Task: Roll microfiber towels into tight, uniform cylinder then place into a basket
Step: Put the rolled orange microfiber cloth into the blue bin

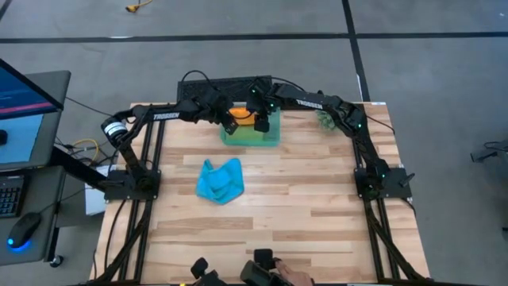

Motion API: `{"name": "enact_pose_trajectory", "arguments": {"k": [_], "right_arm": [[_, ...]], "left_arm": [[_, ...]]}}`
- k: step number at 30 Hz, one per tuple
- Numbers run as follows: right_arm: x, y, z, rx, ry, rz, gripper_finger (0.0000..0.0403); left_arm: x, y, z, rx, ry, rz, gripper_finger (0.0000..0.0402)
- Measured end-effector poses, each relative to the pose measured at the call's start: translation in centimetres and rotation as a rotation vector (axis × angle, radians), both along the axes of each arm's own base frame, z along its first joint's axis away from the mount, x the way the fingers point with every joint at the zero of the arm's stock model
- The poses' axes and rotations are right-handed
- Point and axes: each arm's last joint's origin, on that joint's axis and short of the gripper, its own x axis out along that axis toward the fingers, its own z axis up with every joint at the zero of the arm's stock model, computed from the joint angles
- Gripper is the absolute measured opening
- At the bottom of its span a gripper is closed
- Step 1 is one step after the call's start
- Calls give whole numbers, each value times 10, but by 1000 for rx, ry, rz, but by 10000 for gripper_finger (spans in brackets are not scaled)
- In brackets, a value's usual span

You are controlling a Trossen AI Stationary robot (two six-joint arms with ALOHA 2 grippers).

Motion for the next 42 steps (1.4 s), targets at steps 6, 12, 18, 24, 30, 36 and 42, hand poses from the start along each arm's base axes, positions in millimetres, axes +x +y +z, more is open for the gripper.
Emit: {"name": "enact_pose_trajectory", "arguments": {"k": [6,12,18,24,30,36,42], "right_arm": [[2,4,0,-3,2,16,200],[5,10,-1,-23,30,16,251],[5,12,5,-33,18,17,258],[4,11,5,-32,19,7,258],[4,11,6,-29,23,7,258],[5,11,26,-32,18,7,258],[3,12,36,-12,38,11,258]], "left_arm": [[-1,-2,-2,-5,40,-29,140],[-3,-4,-3,-19,59,-75,140],[-4,-3,-4,17,97,-34,140],[-7,-1,-4,24,122,150,140],[-7,-2,-4,33,141,87,140],[-5,-2,-2,18,103,40,140],[-3,-1,7,5,132,25,140]]}}
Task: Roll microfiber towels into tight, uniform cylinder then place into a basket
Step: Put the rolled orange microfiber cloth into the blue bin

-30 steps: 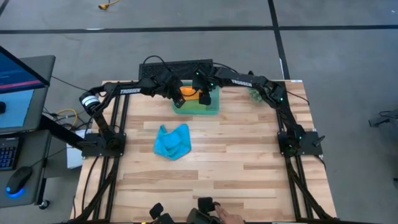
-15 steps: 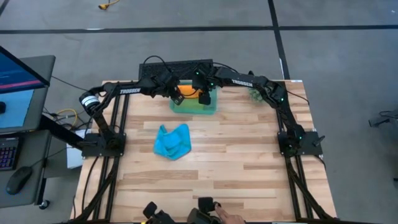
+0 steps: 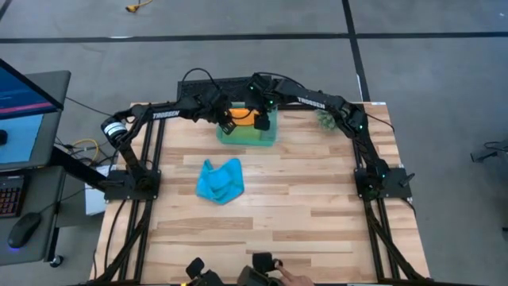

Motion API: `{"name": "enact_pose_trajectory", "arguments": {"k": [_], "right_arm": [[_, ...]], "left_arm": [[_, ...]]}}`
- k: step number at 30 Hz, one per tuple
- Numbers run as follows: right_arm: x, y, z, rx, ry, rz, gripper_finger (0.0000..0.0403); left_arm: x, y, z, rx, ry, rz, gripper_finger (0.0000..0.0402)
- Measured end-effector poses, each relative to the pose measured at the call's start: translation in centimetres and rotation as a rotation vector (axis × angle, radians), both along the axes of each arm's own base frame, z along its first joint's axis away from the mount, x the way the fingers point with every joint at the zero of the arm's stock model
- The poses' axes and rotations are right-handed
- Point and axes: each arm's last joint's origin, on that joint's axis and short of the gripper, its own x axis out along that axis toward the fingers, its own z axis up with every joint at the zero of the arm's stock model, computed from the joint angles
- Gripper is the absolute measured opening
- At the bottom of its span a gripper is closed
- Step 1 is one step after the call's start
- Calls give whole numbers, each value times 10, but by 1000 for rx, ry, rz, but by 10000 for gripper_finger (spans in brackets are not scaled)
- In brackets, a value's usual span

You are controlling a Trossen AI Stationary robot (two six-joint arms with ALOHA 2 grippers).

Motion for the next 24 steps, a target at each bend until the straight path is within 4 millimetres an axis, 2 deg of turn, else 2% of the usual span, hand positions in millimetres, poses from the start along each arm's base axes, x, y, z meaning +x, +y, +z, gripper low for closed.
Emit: {"name": "enact_pose_trajectory", "arguments": {"k": [8,15,24], "right_arm": [[-3,4,1,85,10,31,258],[-8,4,2,107,39,19,258],[-25,5,40,124,-34,-5,258]], "left_arm": [[-2,-2,6,-10,54,-35,140],[-9,-9,29,52,35,-40,139],[-29,-21,53,130,34,-27,139]]}}
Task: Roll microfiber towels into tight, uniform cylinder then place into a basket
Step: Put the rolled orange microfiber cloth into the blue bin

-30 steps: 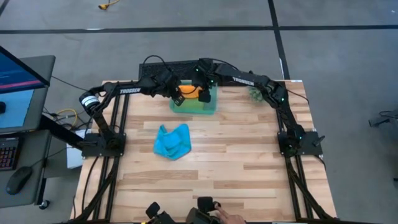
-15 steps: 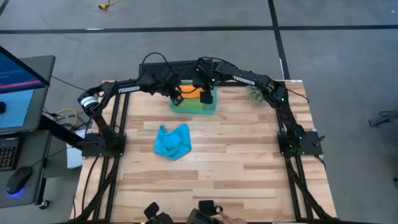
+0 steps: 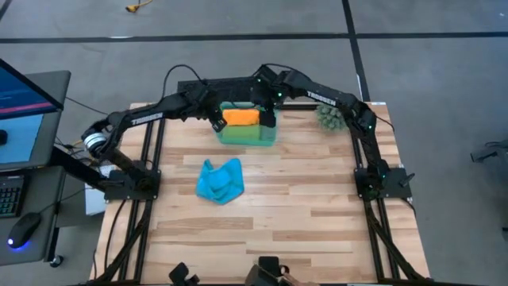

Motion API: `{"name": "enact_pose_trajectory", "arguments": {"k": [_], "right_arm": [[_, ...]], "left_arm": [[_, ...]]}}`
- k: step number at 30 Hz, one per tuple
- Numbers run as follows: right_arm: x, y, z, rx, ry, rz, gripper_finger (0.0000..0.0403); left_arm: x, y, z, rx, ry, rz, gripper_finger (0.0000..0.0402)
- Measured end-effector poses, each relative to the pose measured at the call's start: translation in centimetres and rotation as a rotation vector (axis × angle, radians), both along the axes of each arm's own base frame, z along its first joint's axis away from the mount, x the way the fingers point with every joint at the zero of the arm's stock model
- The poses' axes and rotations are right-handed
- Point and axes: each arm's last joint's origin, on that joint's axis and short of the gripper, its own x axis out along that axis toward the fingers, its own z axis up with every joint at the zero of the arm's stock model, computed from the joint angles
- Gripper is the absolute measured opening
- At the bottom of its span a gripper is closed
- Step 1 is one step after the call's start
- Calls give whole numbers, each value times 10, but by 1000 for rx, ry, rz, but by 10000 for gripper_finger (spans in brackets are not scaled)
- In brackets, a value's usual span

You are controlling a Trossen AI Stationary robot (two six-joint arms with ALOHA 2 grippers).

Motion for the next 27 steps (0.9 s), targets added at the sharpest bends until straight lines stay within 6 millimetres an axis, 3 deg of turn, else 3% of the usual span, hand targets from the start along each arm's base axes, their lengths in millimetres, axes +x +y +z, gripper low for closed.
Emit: {"name": "enact_pose_trajectory", "arguments": {"k": [4,10,16,23,27], "right_arm": [[4,-4,0,83,-101,13,258],[29,-5,-4,20,-250,22,258],[54,10,-18,-21,-309,86,258],[58,2,-39,-44,-264,48,251],[56,-3,-38,-47,-270,37,215]], "left_arm": [[-19,-12,8,31,-52,12,139],[-41,-29,-13,108,-219,17,139],[-45,-33,-14,145,-302,-6,139],[-46,-32,-14,166,-274,-22,139],[-47,-31,-14,172,-270,-15,139]]}}
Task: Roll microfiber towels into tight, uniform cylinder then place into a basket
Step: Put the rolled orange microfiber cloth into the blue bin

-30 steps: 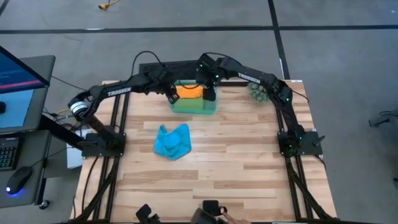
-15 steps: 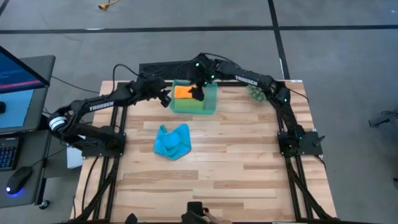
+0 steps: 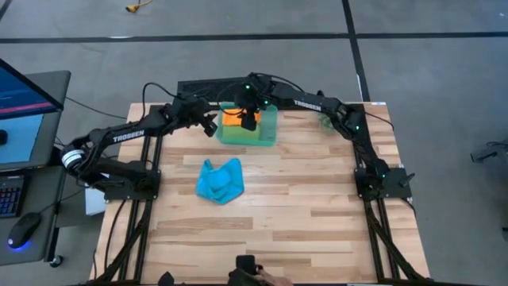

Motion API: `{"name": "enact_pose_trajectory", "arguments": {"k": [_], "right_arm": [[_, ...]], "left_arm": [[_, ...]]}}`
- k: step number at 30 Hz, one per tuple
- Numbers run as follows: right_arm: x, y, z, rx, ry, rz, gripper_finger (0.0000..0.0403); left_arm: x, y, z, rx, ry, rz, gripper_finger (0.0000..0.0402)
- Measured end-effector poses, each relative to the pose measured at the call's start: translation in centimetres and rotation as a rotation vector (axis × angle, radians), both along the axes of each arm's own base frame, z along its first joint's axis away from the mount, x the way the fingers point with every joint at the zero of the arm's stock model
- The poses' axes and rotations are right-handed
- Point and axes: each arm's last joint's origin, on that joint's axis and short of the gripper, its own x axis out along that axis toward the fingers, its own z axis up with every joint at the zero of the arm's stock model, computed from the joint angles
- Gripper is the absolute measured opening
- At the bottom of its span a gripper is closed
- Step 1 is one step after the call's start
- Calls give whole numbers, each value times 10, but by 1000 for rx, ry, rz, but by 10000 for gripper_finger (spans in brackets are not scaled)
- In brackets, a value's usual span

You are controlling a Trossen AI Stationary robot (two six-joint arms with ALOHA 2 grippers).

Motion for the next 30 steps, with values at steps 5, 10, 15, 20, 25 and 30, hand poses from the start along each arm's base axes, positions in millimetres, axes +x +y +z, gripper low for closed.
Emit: {"name": "enact_pose_trajectory", "arguments": {"k": [5,10,15,20,25,30], "right_arm": [[0,-4,0,19,-19,-28,130],[-1,-12,-21,69,12,-15,40],[-1,-19,-20,86,-20,-48,12],[-7,-27,-21,105,-15,-80,23],[-7,-25,-21,128,-21,-56,5],[-10,-27,-23,142,2,-77,12]], "left_arm": [[1,1,2,18,-20,1,139],[1,1,2,20,-22,3,139],[1,1,2,21,-21,7,139],[1,1,2,20,-23,8,139],[1,1,2,19,-24,9,139],[1,1,2,15,-27,12,139]]}}
